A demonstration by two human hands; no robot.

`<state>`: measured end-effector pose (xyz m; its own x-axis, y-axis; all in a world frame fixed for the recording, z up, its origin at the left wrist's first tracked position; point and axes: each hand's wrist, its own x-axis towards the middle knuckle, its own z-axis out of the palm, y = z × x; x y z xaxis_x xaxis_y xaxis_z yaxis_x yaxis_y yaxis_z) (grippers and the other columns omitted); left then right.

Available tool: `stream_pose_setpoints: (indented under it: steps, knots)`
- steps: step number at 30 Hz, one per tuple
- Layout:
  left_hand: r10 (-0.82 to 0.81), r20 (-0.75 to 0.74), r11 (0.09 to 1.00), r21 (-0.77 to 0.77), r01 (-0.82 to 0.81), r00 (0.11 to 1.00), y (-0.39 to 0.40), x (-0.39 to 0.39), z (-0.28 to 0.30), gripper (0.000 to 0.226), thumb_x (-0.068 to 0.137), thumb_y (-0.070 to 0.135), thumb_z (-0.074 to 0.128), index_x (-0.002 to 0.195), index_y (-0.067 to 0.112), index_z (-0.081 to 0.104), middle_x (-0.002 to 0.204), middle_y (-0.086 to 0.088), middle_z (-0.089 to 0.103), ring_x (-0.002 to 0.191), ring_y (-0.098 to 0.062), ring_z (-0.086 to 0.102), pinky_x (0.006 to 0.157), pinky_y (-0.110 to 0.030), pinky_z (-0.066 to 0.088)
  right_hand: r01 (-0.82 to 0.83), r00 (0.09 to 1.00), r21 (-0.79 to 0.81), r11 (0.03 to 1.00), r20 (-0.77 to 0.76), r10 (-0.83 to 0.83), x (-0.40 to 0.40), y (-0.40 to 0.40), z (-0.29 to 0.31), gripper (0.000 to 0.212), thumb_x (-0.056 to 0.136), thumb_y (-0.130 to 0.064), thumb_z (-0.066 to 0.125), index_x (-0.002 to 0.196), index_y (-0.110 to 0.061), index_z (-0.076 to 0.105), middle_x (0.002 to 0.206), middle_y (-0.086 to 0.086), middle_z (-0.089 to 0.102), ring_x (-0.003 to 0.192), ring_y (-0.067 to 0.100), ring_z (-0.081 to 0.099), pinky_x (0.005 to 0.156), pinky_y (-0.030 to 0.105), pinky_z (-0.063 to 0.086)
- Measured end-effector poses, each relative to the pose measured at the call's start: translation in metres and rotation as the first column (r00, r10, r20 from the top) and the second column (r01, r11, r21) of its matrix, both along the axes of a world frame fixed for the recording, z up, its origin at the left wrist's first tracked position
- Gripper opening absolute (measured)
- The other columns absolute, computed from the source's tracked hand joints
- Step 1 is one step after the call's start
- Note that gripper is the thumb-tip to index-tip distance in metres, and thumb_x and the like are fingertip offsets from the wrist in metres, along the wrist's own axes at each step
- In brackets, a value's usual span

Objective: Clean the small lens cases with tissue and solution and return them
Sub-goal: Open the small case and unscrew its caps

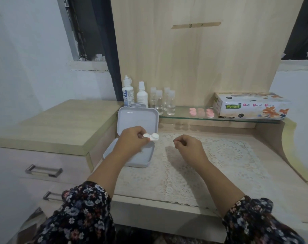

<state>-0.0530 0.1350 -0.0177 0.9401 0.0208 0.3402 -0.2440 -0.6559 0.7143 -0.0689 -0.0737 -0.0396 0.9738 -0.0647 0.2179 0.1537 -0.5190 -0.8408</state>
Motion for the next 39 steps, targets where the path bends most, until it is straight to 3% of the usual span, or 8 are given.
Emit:
stream_pose_setpoints:
  steps: [5, 10, 14, 20, 25, 29, 32, 39]
  knots:
    - [-0.026, 0.120, 0.964, 0.267, -0.007, 0.992, 0.019, 0.007, -0.005, 0.011, 0.080, 0.015, 0.069, 0.089, 0.014, 0.064, 0.081, -0.001, 0.061, 0.080, -0.021, 0.055, 0.071, -0.037, 0.045, -0.074, 0.997, -0.073, 0.995, 0.004, 0.074, -0.004, 0.012, -0.008, 0.015, 0.095, -0.016, 0.052, 0.091, -0.022, 0.065, 0.088, -0.005, 0.067, 0.088, 0.013, 0.062, 0.073, 0.021, 0.048]
    - [-0.193, 0.287, 0.844, 0.537, 0.009, 0.938, 0.024, 0.005, -0.013, 0.012, 0.079, 0.004, 0.068, 0.088, 0.009, 0.062, 0.081, -0.005, 0.057, 0.082, -0.027, 0.049, 0.067, -0.046, 0.046, -0.088, 0.996, -0.111, 0.990, 0.015, 0.091, -0.007, 0.014, -0.010, 0.016, 0.095, -0.014, 0.051, 0.094, -0.019, 0.067, 0.091, -0.005, 0.067, 0.088, 0.013, 0.062, 0.079, 0.027, 0.050]
    - [-0.301, 0.346, 0.778, 0.628, 0.019, 0.889, 0.027, 0.002, -0.017, 0.027, 0.069, -0.006, 0.074, 0.083, 0.010, 0.058, 0.076, -0.005, 0.054, 0.072, -0.028, 0.048, 0.053, -0.047, 0.047, -0.087, 0.996, -0.112, 0.990, 0.026, 0.090, -0.009, 0.013, -0.010, 0.017, 0.096, -0.014, 0.051, 0.097, -0.016, 0.068, 0.092, -0.005, 0.067, 0.089, 0.012, 0.062, 0.079, 0.026, 0.050]
    - [-0.300, 0.354, 0.777, 0.629, 0.012, 0.886, 0.026, 0.002, -0.018, 0.031, 0.064, -0.009, 0.075, 0.082, 0.010, 0.058, 0.075, -0.006, 0.055, 0.069, -0.029, 0.049, 0.051, -0.047, 0.047, -0.085, 0.996, -0.094, 0.992, 0.011, 0.086, -0.010, 0.009, -0.013, 0.017, 0.096, -0.014, 0.051, 0.096, -0.019, 0.067, 0.093, -0.006, 0.066, 0.089, 0.011, 0.061, 0.076, 0.022, 0.050]
    - [-0.256, 0.351, 0.793, 0.609, -0.011, 0.901, 0.025, 0.001, -0.020, 0.019, 0.072, -0.002, 0.073, 0.082, 0.007, 0.059, 0.075, -0.008, 0.057, 0.071, -0.029, 0.048, 0.055, -0.048, 0.046, -0.077, 0.996, -0.082, 0.994, 0.028, 0.079, -0.010, 0.004, -0.014, 0.017, 0.096, -0.014, 0.051, 0.094, -0.018, 0.067, 0.085, -0.014, 0.063, 0.083, 0.005, 0.059, 0.068, 0.012, 0.042]
    - [-0.132, 0.318, 0.884, 0.467, -0.034, 0.939, 0.017, 0.000, -0.023, 0.014, 0.085, 0.015, 0.068, 0.087, 0.003, 0.060, 0.080, -0.010, 0.060, 0.077, -0.029, 0.048, 0.065, -0.048, 0.045, -0.045, 0.998, -0.070, 0.996, 0.045, 0.048, -0.011, -0.007, -0.012, 0.017, 0.096, -0.014, 0.052, 0.094, -0.018, 0.068, 0.087, -0.013, 0.064, 0.086, 0.005, 0.059, 0.072, 0.015, 0.044]
    - [-0.046, 0.283, 0.937, 0.346, -0.057, 0.958, 0.001, -0.003, -0.022, 0.016, 0.088, 0.024, 0.064, 0.092, 0.009, 0.060, 0.084, -0.005, 0.060, 0.080, -0.020, 0.045, 0.067, -0.038, 0.041, 0.006, 0.998, -0.055, 0.998, 0.057, -0.003, -0.011, -0.023, -0.010, 0.015, 0.096, -0.015, 0.053, 0.095, -0.018, 0.068, 0.088, -0.010, 0.065, 0.086, 0.005, 0.058, 0.071, 0.012, 0.041]
    - [-0.142, 0.120, 0.979, 0.161, 0.122, 0.982, -0.067, -0.023, -0.019, 0.018, 0.086, 0.033, 0.065, 0.099, 0.021, 0.068, 0.090, 0.009, 0.058, 0.097, -0.012, 0.047, 0.083, -0.032, 0.042, 0.167, 0.986, 0.061, 0.984, 0.009, -0.168, -0.014, -0.066, -0.013, 0.015, 0.095, -0.014, 0.054, 0.089, -0.021, 0.066, 0.086, -0.007, 0.066, 0.086, 0.011, 0.060, 0.069, 0.018, 0.042]
